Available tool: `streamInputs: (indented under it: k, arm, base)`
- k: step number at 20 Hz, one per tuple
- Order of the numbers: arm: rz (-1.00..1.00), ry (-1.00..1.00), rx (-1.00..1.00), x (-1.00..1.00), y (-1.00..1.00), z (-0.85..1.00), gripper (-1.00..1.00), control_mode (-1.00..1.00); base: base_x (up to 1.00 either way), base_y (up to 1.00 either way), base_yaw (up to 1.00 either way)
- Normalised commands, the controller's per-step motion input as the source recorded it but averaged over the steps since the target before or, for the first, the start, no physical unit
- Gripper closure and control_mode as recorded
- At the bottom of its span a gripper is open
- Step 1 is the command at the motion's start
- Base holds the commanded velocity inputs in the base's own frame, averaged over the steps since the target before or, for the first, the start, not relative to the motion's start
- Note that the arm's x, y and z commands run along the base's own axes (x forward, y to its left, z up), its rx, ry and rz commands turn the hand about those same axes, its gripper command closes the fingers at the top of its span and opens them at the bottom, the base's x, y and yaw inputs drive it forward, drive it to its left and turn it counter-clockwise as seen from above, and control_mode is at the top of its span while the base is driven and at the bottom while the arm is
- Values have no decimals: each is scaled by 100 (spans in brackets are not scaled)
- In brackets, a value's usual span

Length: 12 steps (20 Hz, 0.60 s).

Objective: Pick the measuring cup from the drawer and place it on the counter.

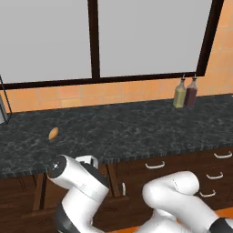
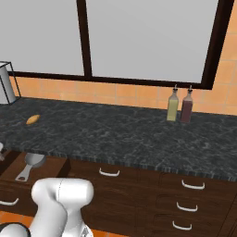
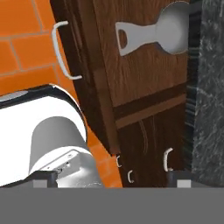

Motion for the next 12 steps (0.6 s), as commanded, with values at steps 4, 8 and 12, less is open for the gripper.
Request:
streamInputs:
  k: [4,8,12]
  arm:
    - [34,32,-13,12,100,-75,-100,-100]
    - [28,56,-4,59,87,-68,-100,-100]
    - [24,32,-11,21,41,-71,-100,-100]
  base:
    - [0,0,0]
    - [0,0,0]
    - [0,0,0]
